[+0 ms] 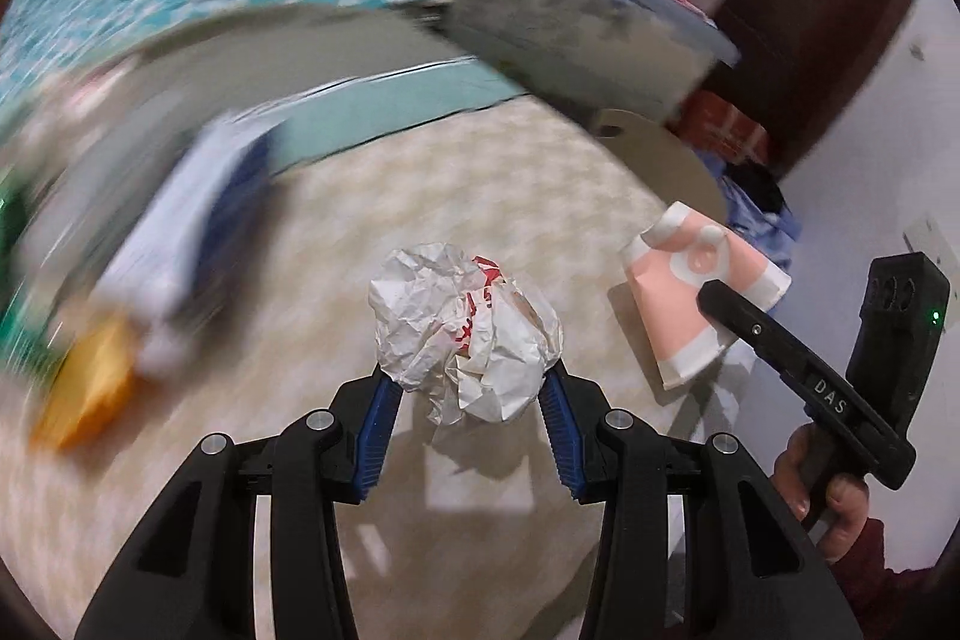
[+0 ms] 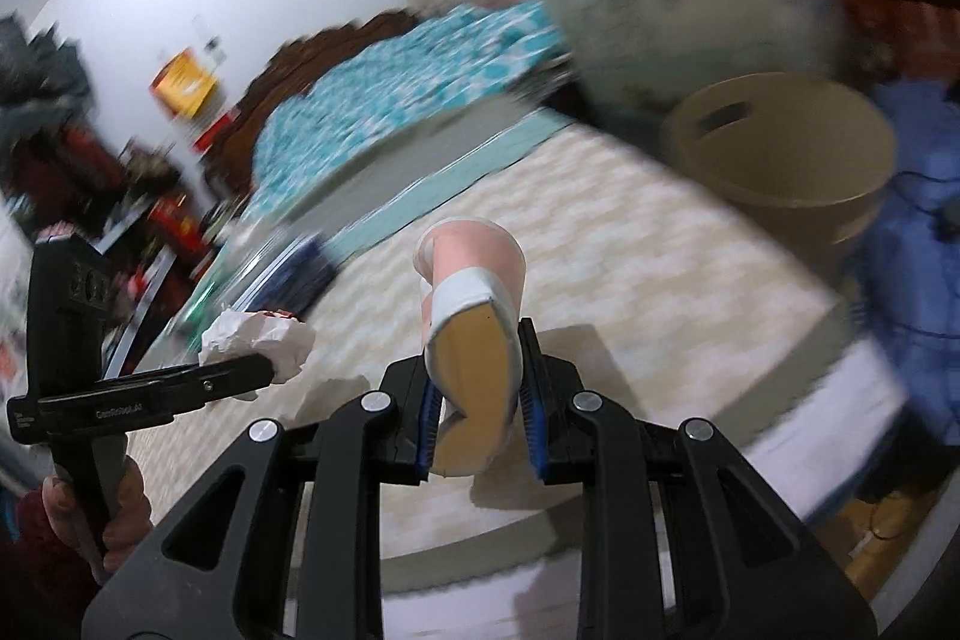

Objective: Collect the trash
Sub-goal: 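Move both items over the wastebasket and open both tools to drop them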

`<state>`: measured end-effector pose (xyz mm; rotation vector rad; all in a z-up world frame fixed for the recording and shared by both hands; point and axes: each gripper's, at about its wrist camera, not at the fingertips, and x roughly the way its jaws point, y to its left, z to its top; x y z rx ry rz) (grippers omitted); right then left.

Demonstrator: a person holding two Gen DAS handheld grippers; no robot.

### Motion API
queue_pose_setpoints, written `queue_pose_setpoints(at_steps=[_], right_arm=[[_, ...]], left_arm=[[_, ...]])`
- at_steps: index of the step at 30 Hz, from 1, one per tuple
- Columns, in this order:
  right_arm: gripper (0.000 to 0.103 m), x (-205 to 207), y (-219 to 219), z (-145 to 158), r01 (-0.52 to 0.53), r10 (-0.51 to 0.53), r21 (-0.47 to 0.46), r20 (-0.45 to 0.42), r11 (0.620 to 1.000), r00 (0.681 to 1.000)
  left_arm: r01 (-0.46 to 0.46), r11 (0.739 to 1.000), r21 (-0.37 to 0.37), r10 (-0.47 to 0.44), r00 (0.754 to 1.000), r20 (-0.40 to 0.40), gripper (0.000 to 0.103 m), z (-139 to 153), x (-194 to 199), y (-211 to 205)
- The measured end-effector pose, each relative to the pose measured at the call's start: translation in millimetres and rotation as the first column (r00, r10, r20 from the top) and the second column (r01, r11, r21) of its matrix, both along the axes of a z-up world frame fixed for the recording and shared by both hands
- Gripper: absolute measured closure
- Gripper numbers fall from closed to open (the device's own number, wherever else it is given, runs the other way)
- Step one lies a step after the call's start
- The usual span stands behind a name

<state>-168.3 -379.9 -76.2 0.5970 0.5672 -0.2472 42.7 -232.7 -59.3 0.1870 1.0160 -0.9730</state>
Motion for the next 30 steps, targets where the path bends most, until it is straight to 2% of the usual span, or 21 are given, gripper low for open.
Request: queue_pose_setpoints(at_steps=[1, 5, 6, 11, 12, 13, 14, 15, 16, 18, 20, 23, 26, 30], right_arm=[[0.077, -8.8, -29.0, 1.5, 0.061, -0.061, 0.001, 0.008, 0.998, 0.998], [0.077, -19.9, -95.1, 4.9, 0.183, -0.183, 0.0, 0.008, 0.983, 0.983], [0.077, -19.9, -95.1, 4.9, 0.183, -0.183, 0.0, 0.008, 0.983, 0.983], [0.074, -12.6, -158.6, 3.8, 0.259, -0.259, -0.018, -0.01, 0.966, 0.966], [0.067, -7.4, -169.0, 2.7, 0.263, -0.263, -0.018, -0.02, 0.965, 0.965], [0.05, -1.2, -177.2, 1.2, 0.269, -0.269, -0.022, -0.029, 0.963, 0.963], [0.04, 3.9, -185.1, -1.3, 0.279, -0.28, -0.031, -0.037, 0.96, 0.959], [0.032, 6.8, -190.4, -3.1, 0.291, -0.292, -0.035, -0.037, 0.956, 0.956], [0.032, 8.7, -195.2, -4.2, 0.308, -0.309, -0.039, -0.032, 0.951, 0.951], [0.032, 9.0, -195.6, -3.8, 0.311, -0.312, -0.038, -0.023, 0.95, 0.95], [0.033, 1.6, -193.2, 0.1, 0.331, -0.332, -0.041, -0.003, 0.943, 0.943], [0.034, -5.2, -183.0, 9.1, 0.335, -0.334, -0.024, 0.043, 0.942, 0.942], [0.037, -0.6, -165.8, 14.9, 0.28, -0.279, -0.006, 0.067, 0.96, 0.958], [0.041, 31.1, -128.0, 19.9, 0.13, -0.131, 0.02, 0.053, 0.991, 0.99]], left_arm=[[0.036, 0.999, -0.002, -0.036, 0.999, 0.004, 0.061, 1.9, -0.1, -23.2], [0.155, 0.988, -0.001, -0.155, 0.988, -0.011, 0.06, 6.1, 1.5, -116.1], [0.178, 0.984, -0.001, -0.178, 0.984, -0.006, 0.06, 7.3, 1.6, -139.1], [0.252, 0.968, 0.0, -0.252, 0.968, 0.001, 0.057, 7.0, 4.3, -235.7], [0.262, 0.965, -0.005, -0.262, 0.965, -0.003, 0.055, 5.7, 4.5, -254.0], [0.267, 0.964, -0.009, -0.267, 0.964, -0.009, 0.043, 3.6, 5.6, -265.3], [0.263, 0.965, 0.0, -0.263, 0.965, -0.014, 0.026, -0.4, 7.0, -278.5], [0.244, 0.97, 0.018, -0.244, 0.97, -0.006, 0.024, -3.8, 8.9, -286.2], [0.228, 0.973, 0.028, -0.228, 0.974, -0.002, 0.024, -6.0, 11.3, -291.1], [0.207, 0.978, 0.027, -0.207, 0.978, -0.025, 0.025, -8.5, 16.0, -293.1], [0.187, 0.982, -0.003, -0.187, 0.981, -0.045, 0.025, -5.6, 19.0, -276.8], [0.17, 0.985, -0.009, -0.17, 0.985, 0.001, 0.025, 3.1, 16.1, -236.2], [0.154, 0.988, -0.004, -0.154, 0.988, 0.028, 0.025, 10.7, 11.9, -187.9], [0.107, 0.994, -0.013, -0.106, 0.993, 0.056, 0.025, 17.8, 11.1, -110.5]])
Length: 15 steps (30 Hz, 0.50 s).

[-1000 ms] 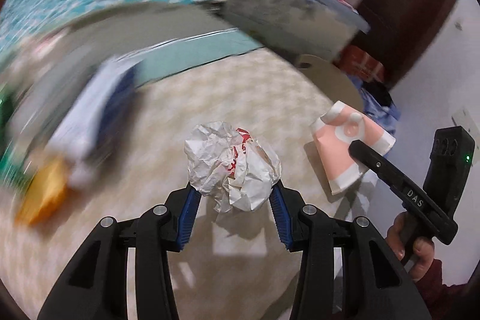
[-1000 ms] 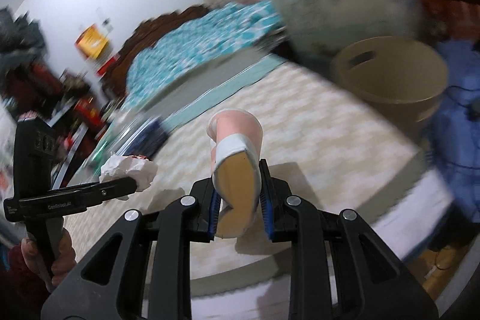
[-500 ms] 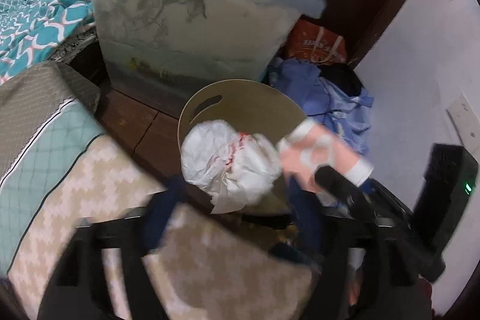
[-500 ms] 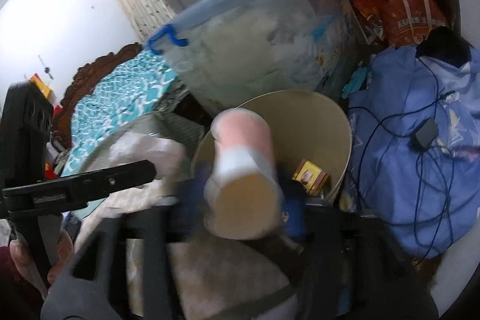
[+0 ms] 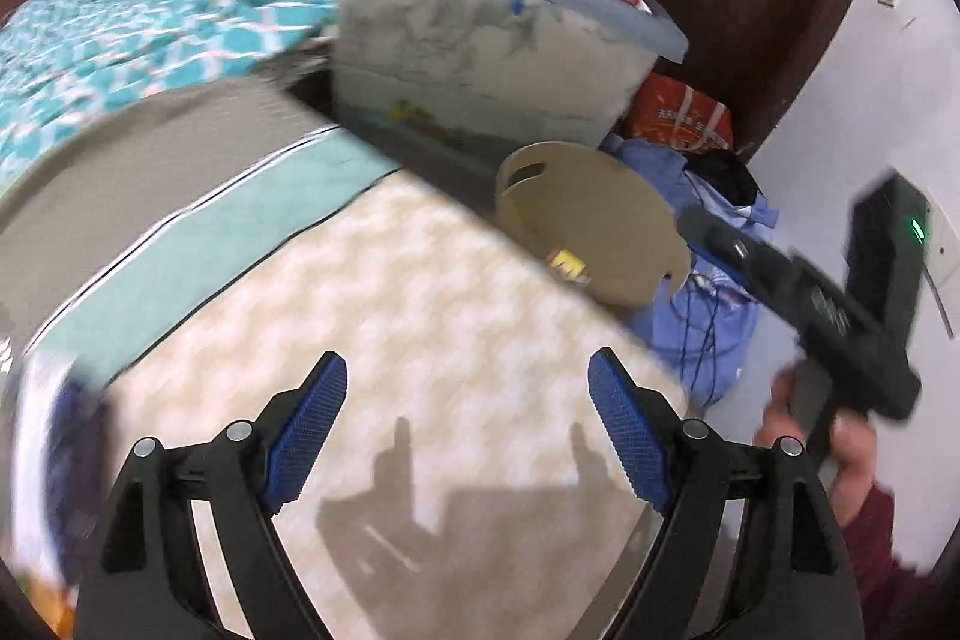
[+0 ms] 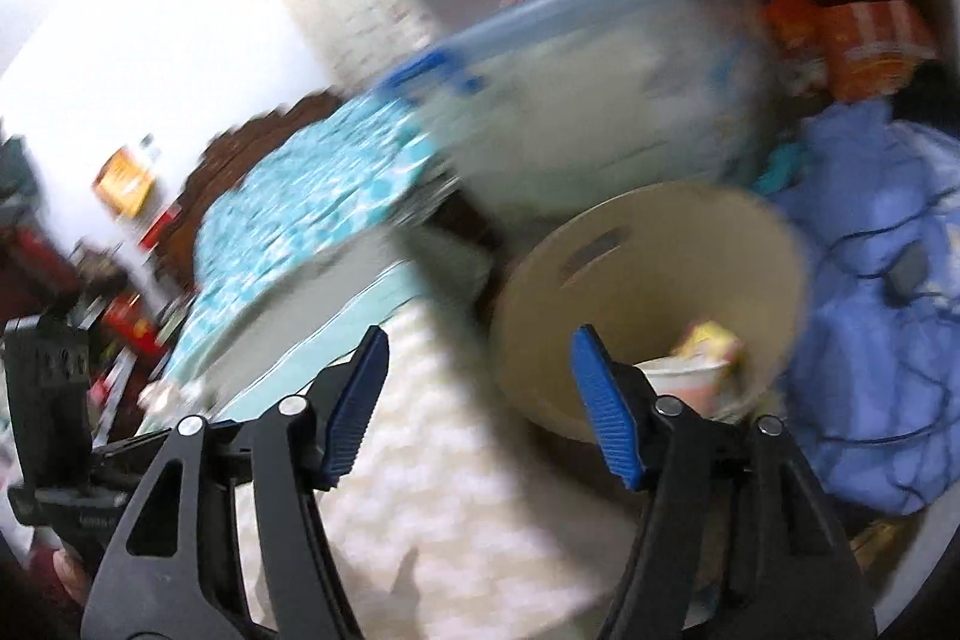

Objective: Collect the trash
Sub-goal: 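Move both items over the wastebasket and open both tools to drop them, then grasp the bread slice with the left tool while the right tool grasps the milk carton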

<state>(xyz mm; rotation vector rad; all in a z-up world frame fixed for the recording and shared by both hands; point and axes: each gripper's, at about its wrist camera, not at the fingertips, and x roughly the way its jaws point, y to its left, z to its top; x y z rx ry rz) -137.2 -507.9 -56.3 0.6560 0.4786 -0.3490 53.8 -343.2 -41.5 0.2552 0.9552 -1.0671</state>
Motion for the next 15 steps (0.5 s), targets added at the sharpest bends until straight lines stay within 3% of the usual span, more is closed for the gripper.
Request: queue_pose_setpoints(at_steps=[4, 7, 11, 13, 15], right_arm=[[0.042, 41.1, 42.9, -0.9, -0.156, 0.156, 0.047, -0.003, 0.987, 0.988], [0.042, 80.0, 86.7, -7.4, -0.275, 0.278, 0.092, -0.023, 0.957, 0.96], [0.039, 136.0, 156.8, -18.4, -0.399, 0.41, 0.131, -0.073, 0.908, 0.909], [0.031, 153.6, 184.9, -23.8, -0.434, 0.449, 0.15, -0.086, 0.889, 0.89], [0.03, 176.1, 216.9, -28.7, -0.461, 0.481, 0.174, -0.098, 0.87, 0.871]], left_arm=[[-0.102, 0.995, -0.008, 0.102, 0.995, 0.012, 0.025, 0.0, 6.6, 97.7], [-0.236, 0.972, -0.009, 0.236, 0.971, 0.028, 0.025, 1.7, 21.8, 171.9], [-0.428, 0.903, -0.045, 0.429, 0.903, 0.008, 0.025, 5.6, 53.5, 258.3], [-0.476, 0.879, -0.033, 0.477, 0.879, 0.004, 0.025, 0.7, 68.8, 279.4], [-0.509, 0.861, -0.009, 0.509, 0.861, -0.006, 0.025, -8.4, 82.6, 289.7]])
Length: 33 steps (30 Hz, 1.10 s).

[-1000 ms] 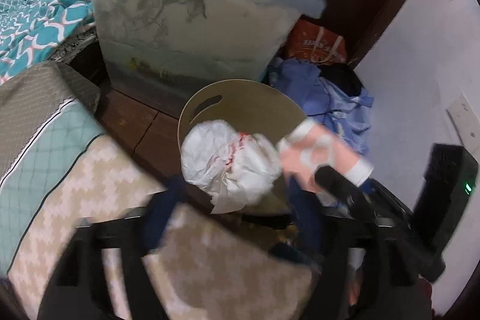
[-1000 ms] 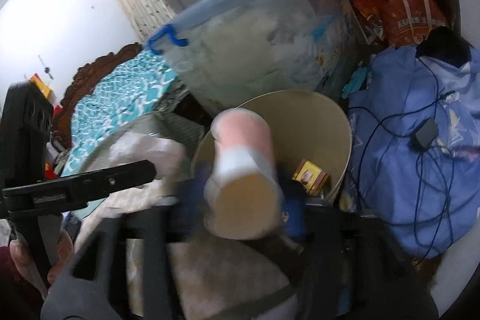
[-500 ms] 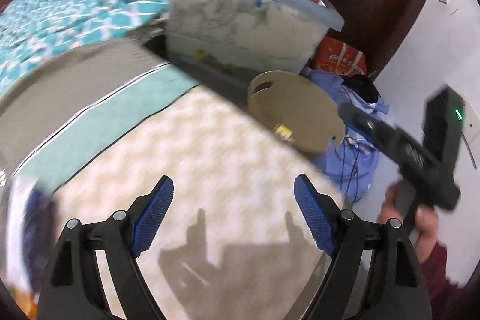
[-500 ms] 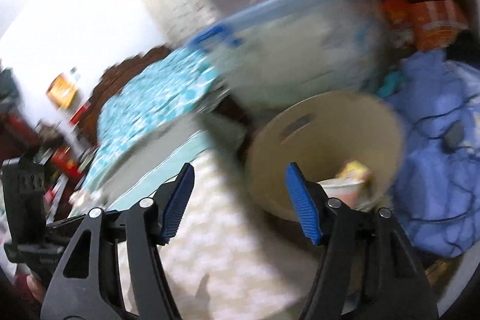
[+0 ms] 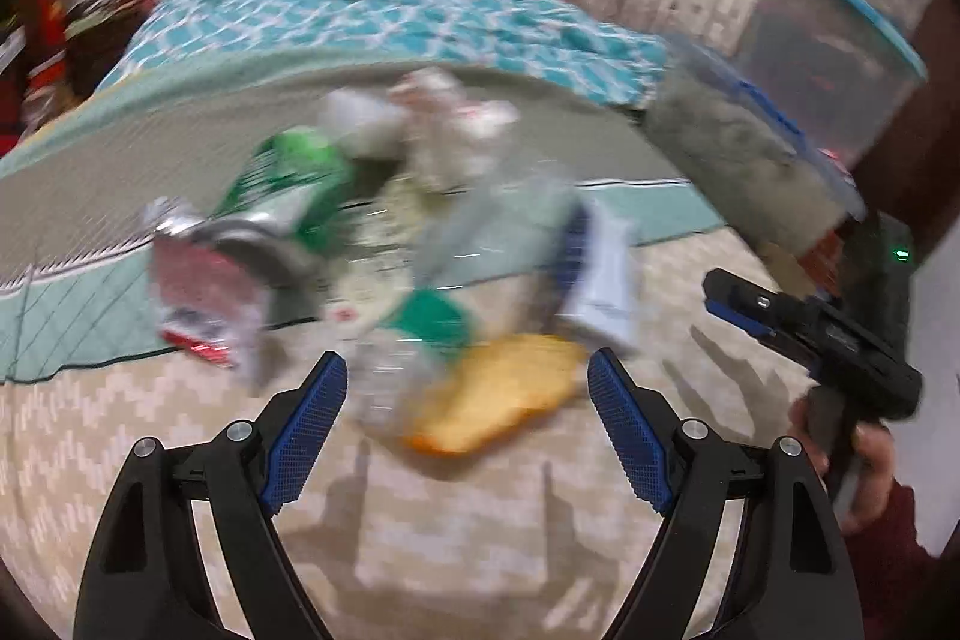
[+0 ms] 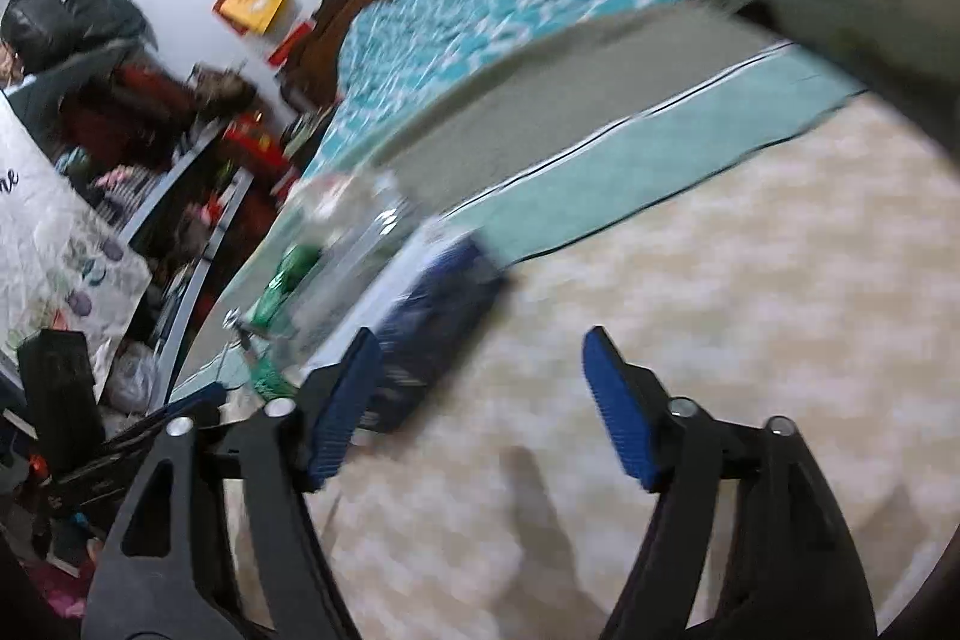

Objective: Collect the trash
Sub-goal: 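Grasp the bread slice with the left tool while the right tool grasps the milk carton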

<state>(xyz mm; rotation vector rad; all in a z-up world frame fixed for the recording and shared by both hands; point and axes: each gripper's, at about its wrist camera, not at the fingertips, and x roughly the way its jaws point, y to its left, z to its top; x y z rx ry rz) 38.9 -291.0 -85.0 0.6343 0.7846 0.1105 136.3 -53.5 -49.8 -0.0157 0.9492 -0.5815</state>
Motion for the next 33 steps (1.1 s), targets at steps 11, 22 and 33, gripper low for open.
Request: queue_pose_setpoints(at_steps=[11, 22, 33], right_arm=[[0.036, 52.9, 68.4, -15.2, -0.042, 0.041, -0.019, -0.09, 0.999, 0.995], [0.046, -57.0, 12.3, 1.0, -0.037, 0.027, -0.13, -0.079, 0.991, 0.997], [0.027, -89.4, -4.8, -0.1, 0.042, -0.046, -0.147, -0.022, 0.988, 0.999]], left_arm=[[0.011, 0.996, -0.085, -0.023, 0.99, -0.142, 0.06, -41.2, 26.8, 10.8], [-0.088, 0.993, -0.084, 0.075, 0.987, -0.141, 0.045, -39.4, 6.0, 56.3], [-0.092, 0.97, -0.225, 0.032, 0.966, -0.257, 0.035, -34.9, -31.1, 60.1]])
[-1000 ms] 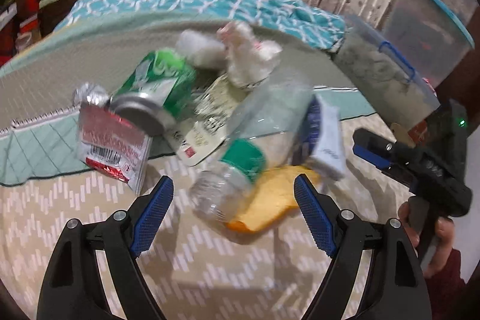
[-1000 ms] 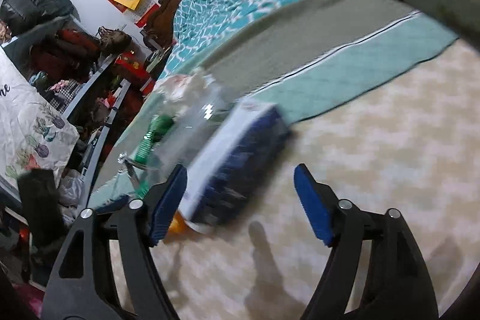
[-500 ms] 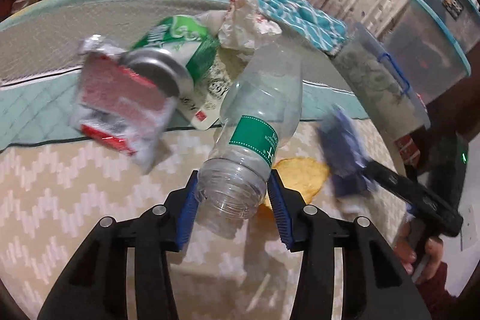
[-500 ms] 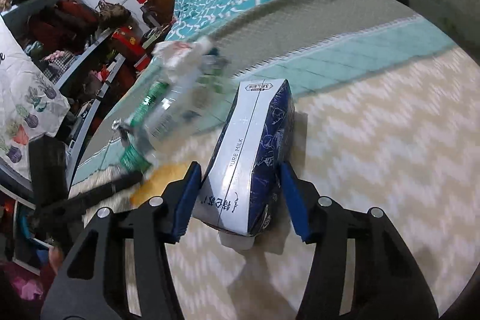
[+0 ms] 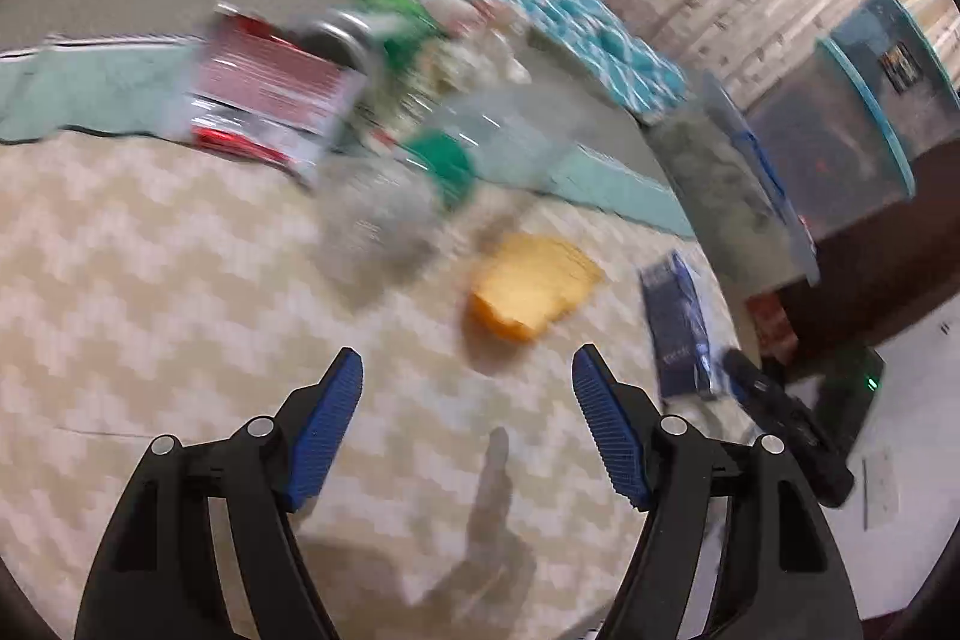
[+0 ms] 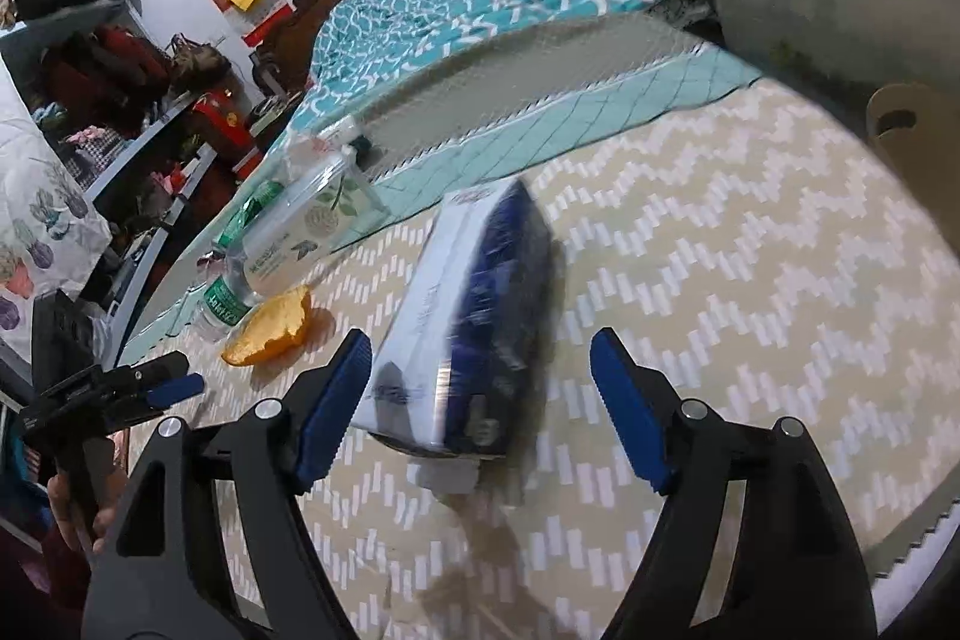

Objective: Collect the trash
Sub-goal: 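Grasp the bread slice with the left tool while the right tool grasps the milk carton, then carry the bread and milk carton to the wastebasket and release them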

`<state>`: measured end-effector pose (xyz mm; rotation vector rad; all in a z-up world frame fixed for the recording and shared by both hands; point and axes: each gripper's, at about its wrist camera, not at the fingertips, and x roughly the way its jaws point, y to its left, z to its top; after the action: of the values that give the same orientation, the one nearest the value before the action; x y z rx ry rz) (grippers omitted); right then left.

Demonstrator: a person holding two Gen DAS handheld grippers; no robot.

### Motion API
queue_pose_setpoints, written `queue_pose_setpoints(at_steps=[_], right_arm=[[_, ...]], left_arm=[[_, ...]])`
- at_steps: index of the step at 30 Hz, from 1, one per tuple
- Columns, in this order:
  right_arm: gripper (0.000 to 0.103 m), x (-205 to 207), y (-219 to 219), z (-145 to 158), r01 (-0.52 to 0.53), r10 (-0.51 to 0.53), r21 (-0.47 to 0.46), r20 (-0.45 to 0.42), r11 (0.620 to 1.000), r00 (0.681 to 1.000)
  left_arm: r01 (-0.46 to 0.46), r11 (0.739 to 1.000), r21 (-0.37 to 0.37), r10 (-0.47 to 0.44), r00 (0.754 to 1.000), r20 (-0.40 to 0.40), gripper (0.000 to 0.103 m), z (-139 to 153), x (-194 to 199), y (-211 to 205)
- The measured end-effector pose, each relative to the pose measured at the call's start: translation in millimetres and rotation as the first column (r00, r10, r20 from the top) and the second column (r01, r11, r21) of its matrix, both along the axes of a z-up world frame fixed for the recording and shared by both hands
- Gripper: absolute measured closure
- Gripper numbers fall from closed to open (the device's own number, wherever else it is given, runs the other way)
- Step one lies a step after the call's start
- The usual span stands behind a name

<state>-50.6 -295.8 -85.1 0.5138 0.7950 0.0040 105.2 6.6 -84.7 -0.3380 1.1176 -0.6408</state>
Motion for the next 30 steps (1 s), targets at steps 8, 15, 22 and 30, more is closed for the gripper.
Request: queue_pose_setpoints(at_steps=[8, 15, 22, 30], right_arm=[[0.026, 8.1, 18.2, -15.2, -0.02, 0.021, 0.023, -0.028, 1.0, 0.999], [0.04, -3.4, 28.2, -8.3, -0.057, 0.055, -0.118, -0.013, 0.991, 0.998], [0.042, -38.8, -7.6, -7.4, 0.06, -0.06, -0.126, 0.002, 0.99, 0.998], [0.042, -73.8, -63.5, -6.1, 0.22, -0.219, -0.145, 0.026, 0.965, 0.975]], left_arm=[[-0.025, 1.0, -0.016, 0.025, 0.999, -0.024, 0.041, -11.9, 28.5, -37.5], [0.001, 1.0, -0.02, -0.003, 0.996, -0.085, 0.099, -27.8, 32.1, -65.0], [0.173, 0.985, -0.027, -0.175, 0.98, -0.095, 0.099, -29.1, 4.6, -126.0], [0.358, 0.934, -0.016, -0.358, 0.931, -0.075, 0.099, -18.1, -9.7, -229.1]])
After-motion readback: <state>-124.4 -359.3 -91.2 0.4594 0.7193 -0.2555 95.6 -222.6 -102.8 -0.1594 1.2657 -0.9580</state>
